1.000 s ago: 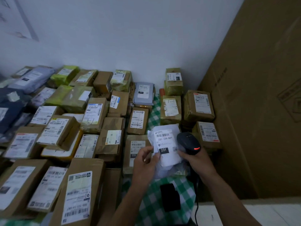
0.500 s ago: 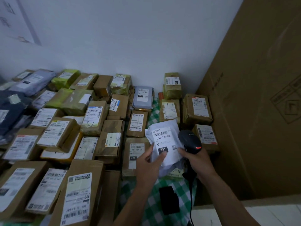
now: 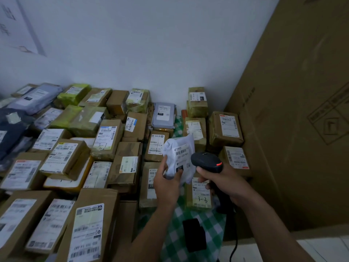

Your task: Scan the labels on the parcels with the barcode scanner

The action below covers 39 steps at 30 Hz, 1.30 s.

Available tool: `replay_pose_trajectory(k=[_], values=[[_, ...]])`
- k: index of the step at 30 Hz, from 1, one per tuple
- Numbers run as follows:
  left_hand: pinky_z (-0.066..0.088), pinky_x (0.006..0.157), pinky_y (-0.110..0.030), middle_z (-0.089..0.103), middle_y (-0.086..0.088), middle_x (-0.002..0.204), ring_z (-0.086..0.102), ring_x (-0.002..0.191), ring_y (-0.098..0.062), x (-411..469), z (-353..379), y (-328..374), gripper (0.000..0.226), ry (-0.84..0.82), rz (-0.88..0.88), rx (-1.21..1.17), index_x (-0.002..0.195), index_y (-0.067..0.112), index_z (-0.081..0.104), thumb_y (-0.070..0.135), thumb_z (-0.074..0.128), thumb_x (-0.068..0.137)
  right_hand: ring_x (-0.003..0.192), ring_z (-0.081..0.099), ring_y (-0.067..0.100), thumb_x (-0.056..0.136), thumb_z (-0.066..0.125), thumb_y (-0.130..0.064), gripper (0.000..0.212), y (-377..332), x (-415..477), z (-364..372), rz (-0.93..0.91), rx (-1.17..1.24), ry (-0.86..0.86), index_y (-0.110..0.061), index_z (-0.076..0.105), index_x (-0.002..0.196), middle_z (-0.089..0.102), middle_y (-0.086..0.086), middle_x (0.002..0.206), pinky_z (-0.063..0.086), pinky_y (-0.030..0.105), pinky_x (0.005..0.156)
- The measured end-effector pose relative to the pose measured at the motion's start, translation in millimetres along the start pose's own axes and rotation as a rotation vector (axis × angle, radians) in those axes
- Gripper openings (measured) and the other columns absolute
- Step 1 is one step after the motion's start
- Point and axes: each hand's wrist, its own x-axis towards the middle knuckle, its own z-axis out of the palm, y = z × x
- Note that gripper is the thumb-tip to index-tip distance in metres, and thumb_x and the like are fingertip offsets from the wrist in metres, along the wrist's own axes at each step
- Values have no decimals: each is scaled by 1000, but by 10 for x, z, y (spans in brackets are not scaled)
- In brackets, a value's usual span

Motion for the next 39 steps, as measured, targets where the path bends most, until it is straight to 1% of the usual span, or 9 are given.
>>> replay_pose_trajectory(k=[6,10,16,21,24,29,35,37,39], values=[[54,73,-8,62,22,113,59,101,12,98,1,-91,71,30,-22,20,149,20,52,1,80,86,65,63,15,94,76,-28,16,-14,10,27,19,-24,-35,-29,73,110,75,6,78,50,31,61],[52,78,-6,64,6,129,62,119,-9,128,-30,-148,69,46,-14,26,148,18,54,0,80,86,61,62,13,95,76,-28,17,-30,-2,60,38,-36,-54,-26,73,112,70,4,74,49,28,58],[54,77,-8,66,7,124,63,117,-10,159,-56,-187,66,64,-27,-11,144,18,57,-3,79,86,61,61,13,95,76,-27,19,-39,-1,76,55,-55,-85,-24,71,113,68,5,73,49,28,57],[58,96,-33,66,2,130,62,125,-15,192,-93,-255,67,73,-52,27,146,17,56,-1,80,86,60,61,13,95,75,-26,20,-38,10,85,58,-41,-92,-24,71,115,68,5,72,48,28,57],[57,100,-42,65,0,135,60,128,-15,204,-107,-270,68,80,-47,41,146,17,56,1,81,85,59,60,13,96,75,-25,22,-28,8,79,60,-35,-100,-23,70,117,67,5,73,48,28,56],[61,93,-36,69,4,128,65,119,-11,158,-179,-270,63,52,-43,48,143,22,59,1,79,87,60,60,14,95,75,-28,23,6,35,80,58,-27,-120,-27,70,117,72,7,78,48,29,57],[57,83,-23,60,9,132,60,116,-10,-55,-556,-194,67,55,-48,172,149,23,52,13,80,89,67,65,16,90,80,-35,33,183,116,123,40,-127,-109,-36,69,121,78,11,103,52,31,64],[60,85,-28,58,12,130,60,111,-6,-209,-742,-202,66,31,-63,215,149,26,48,20,79,91,67,65,18,90,80,-35,31,263,149,168,22,-177,-117,-39,69,118,77,14,101,52,33,64],[59,96,-40,57,7,138,58,120,-11,-387,-912,-254,68,12,-109,279,152,24,47,26,79,91,65,65,18,89,81,-35,28,345,169,231,13,-217,-142,-39,69,115,77,14,96,52,35,63]])
